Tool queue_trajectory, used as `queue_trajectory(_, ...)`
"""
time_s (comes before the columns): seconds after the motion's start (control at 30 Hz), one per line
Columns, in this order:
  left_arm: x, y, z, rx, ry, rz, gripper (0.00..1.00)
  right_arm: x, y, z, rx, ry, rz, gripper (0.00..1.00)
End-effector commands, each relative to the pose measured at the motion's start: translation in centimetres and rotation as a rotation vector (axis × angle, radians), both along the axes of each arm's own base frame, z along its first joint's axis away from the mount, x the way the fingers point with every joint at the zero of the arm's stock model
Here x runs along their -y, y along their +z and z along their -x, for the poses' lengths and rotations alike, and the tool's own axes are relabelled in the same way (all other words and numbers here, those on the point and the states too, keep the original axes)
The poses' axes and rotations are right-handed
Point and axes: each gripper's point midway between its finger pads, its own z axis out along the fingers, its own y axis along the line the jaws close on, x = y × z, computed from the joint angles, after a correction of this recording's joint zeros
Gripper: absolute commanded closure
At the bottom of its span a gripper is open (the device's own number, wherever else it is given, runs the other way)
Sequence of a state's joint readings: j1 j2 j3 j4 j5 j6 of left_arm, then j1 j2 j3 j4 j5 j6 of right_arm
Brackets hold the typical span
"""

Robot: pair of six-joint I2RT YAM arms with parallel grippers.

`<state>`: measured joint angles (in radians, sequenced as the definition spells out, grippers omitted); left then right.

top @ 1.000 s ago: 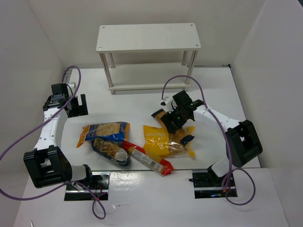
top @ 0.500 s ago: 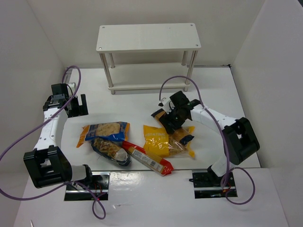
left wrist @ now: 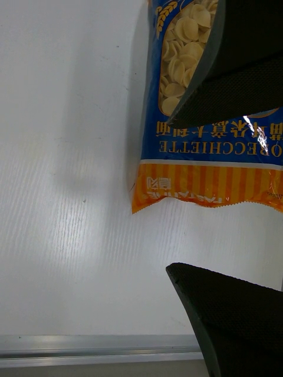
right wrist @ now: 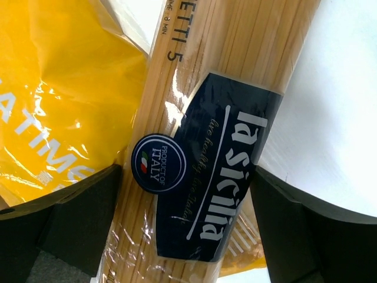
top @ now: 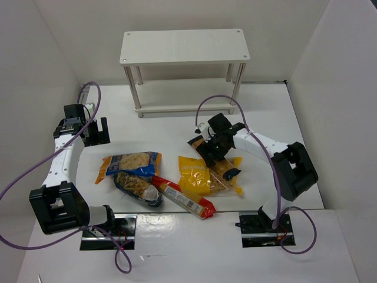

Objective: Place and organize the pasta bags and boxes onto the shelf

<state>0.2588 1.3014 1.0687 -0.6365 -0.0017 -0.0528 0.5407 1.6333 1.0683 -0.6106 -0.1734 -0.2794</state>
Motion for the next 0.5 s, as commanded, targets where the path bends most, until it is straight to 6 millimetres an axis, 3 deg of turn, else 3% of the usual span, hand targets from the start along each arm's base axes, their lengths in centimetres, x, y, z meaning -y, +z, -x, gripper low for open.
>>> queue_trajectory(0.0, -0.1, 1.3, -0.5, 0.040, -0.015, -0.006, 0.00, 0.0, -2.0, 0.4, -0.032, 0.010, 0.055, 0.11)
queue_trajectory(0.03, -0.1, 1.3, -0.5, 0.040, -0.015, -0.006, 0.00, 0.1, -2.3, 0.4, -0.040, 0.011, 0.060, 0.17)
queue_trajectory(0.1, 0.1, 1.3, -0.6, 0.041, -0.020, 0.001, 0.00, -0.2, -2.5, 0.3, -0.048, 0.014, 0.055, 0.52)
queue_trajectory(0.13, 0.1, 1.6, -0.5, 0.050, -0.020, -0.002, 0.00, -0.2, -2.7, 0.4, -0.063, 0.014, 0.064, 0.71)
queue_trajectory(0.17, 0.1, 1.6, -0.5, 0.050, -0.020, -0.002, 0.00, -0.1, -3.0, 0.4, -0.071, 0.014, 0.069, 1.00)
queue_trajectory(0.27, 0.1, 1.6, -0.5, 0.050, -0.020, -0.002, 0.00, -0.4, -2.6, 0.4, -0.075, 0.017, 0.062, 1.00)
queue_trajectory(0.47, 0.1, 1.9, -0.5, 0.059, -0.020, -0.004, 0.00, -1.2, 2.9, -2.4, 0.102, -0.023, -0.005, 1.00)
